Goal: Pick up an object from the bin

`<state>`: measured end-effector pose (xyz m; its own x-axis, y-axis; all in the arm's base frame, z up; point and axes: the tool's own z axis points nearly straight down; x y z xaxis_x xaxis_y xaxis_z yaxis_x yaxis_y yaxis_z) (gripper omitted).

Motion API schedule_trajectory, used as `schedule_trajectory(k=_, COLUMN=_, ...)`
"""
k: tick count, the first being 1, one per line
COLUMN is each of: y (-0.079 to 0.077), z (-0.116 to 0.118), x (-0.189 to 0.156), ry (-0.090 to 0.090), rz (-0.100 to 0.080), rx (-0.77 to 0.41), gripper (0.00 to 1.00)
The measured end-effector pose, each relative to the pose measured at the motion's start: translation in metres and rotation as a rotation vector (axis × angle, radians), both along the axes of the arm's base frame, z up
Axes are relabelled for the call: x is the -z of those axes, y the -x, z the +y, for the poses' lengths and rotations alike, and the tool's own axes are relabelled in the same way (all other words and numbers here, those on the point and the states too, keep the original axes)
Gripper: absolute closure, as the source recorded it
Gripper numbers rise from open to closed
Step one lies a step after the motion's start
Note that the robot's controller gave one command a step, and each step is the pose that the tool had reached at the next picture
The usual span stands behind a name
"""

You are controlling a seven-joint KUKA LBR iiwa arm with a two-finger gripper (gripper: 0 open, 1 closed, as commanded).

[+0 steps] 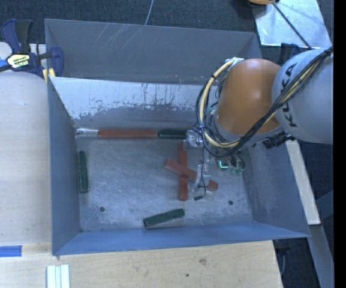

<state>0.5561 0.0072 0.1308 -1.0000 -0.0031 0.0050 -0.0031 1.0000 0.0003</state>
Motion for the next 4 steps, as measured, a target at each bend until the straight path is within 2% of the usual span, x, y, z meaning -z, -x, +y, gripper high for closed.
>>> schedule_trajectory(k=1, y=-0.009, z=0.001, x=0.005, ry=0.001, rz=-0.011, rx=-0.150, gripper=0.00)
schedule_trajectory(k=2, y=-0.031, z=0.003, x=0.040, ry=0.000, rz=-0.011, rx=-0.639, gripper=0.00)
schedule_trajectory(k=3, y=-0.035, z=-0.001, x=0.031, ry=-0.002, rz=-0.010, rx=-0.710, gripper=0.00)
schedule_trajectory(k=4, y=-0.045, z=0.004, x=0.033, ry=0.001, rz=-0.012, rx=-0.539, gripper=0.00)
